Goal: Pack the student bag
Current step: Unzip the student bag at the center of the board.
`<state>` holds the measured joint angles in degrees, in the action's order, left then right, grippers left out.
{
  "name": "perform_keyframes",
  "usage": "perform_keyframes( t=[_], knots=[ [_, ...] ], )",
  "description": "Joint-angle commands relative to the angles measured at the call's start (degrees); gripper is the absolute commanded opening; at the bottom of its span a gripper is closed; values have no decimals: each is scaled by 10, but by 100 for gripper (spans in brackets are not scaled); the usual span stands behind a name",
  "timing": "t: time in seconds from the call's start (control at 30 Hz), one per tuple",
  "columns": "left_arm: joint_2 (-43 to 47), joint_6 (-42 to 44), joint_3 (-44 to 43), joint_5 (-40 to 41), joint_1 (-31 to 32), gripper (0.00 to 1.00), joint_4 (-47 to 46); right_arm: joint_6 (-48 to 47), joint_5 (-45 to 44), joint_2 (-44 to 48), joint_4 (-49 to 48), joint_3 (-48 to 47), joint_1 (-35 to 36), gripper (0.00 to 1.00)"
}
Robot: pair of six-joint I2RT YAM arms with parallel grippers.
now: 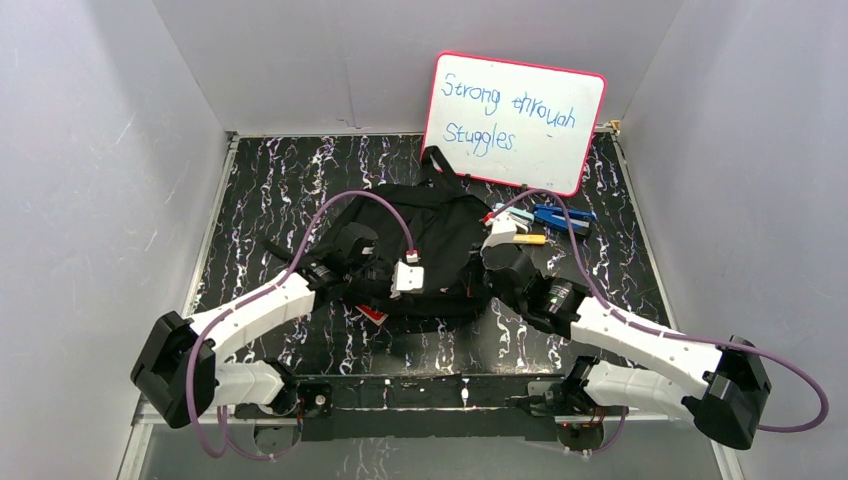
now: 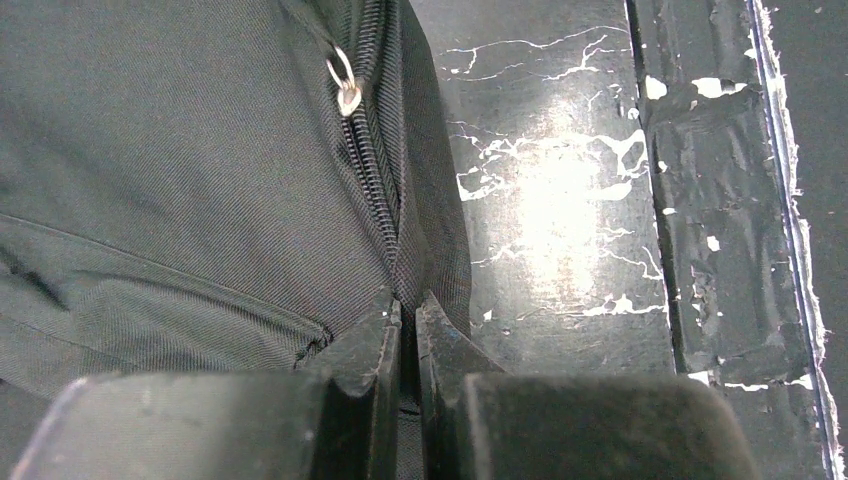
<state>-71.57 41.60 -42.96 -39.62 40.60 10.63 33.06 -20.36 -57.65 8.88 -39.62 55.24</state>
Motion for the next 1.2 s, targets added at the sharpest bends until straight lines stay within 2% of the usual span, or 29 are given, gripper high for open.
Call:
perform_keyframes(
  t=[0.0,0.33,0.63,0.93,1.1,1.17],
  knots=[
    [42,-1,7,-8,10,0,67,-12,-135,23,49,-43,-6,0],
    [74,-36,20,68,16,0,105,-62,-199,15,74,-85,-27,0],
    [78,-59,-6,111,18,0,175,-110,-199,10,65,-97,-97,0],
    [128,-68,-11,160,19,0,235,-162,-117,-40,-36,-96,-208,0],
    [156,-68,-12,180,19,0,264,-225,-22,-79,-147,-99,-239,0],
    [168,-70,-10,185,19,4,267,-259,23,-95,-188,-100,-242,0]
  ],
)
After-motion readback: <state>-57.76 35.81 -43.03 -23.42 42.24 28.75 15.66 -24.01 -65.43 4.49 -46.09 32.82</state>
